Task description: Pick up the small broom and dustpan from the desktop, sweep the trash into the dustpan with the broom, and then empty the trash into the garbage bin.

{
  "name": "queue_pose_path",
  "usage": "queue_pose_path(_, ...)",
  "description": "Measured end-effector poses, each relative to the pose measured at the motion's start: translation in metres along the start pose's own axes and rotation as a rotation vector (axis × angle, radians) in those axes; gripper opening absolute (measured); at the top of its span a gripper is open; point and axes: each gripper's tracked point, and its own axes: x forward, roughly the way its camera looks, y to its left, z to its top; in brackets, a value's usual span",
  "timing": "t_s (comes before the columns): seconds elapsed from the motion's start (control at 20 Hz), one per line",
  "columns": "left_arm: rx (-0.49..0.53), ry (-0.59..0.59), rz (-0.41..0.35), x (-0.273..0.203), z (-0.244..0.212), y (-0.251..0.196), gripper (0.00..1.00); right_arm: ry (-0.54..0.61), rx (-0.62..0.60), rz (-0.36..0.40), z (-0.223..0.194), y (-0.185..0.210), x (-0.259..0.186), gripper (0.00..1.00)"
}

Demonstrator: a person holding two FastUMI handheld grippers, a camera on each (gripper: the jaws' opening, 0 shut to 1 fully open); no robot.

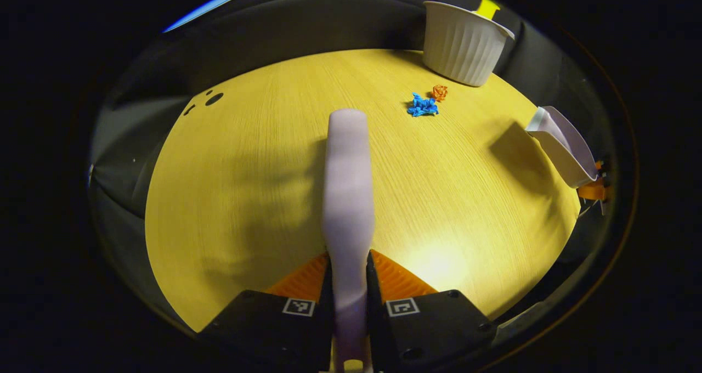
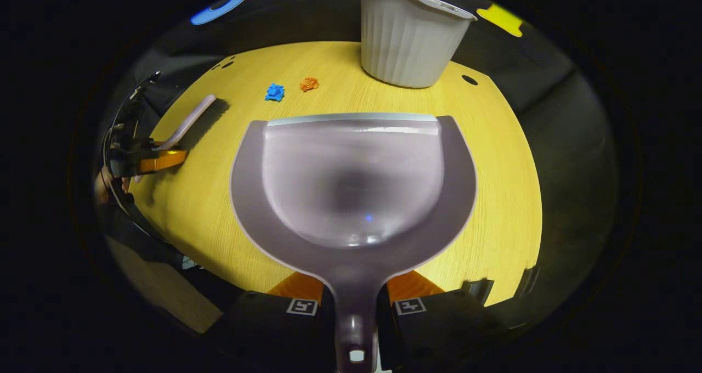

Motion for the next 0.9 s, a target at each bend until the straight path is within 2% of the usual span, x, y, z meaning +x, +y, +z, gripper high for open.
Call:
queue_pose_path(0.15, 0.001, 0.012, 0.035, -0.002, 0.004, 0.007, 0.31, 0.048, -0.115, 0.003, 0.002, 0.001, -0.002, 0.36)
queue_pose_path(0.25, 0.016, -0.032, 0.065, -0.004, 0.02, 0.011, 0.29, 0.086, -0.181, 0.01, 0.007, 0.002, 0.0, 0.36)
queue_pose_path(0.35, 0.017, -0.089, 0.049, -0.006, 0.047, 0.004, 0.29, 0.113, -0.221, 0.024, 0.014, 0.005, 0.005, 0.36)
queue_pose_path(0.5, 0.025, -0.12, 0.032, 0.0, 0.08, -0.001, 0.31, 0.151, -0.259, 0.039, 0.025, 0.008, 0.013, 0.36)
queue_pose_path(0.65, 0.037, -0.15, 0.017, 0.013, 0.12, -0.004, 0.29, 0.188, -0.278, 0.047, 0.03, 0.008, 0.023, 0.36)
queue_pose_path(0.9, 0.106, -0.143, -0.023, 0.039, 0.164, -0.011, 0.31, 0.218, -0.3, 0.05, 0.037, 0.009, 0.035, 0.36)
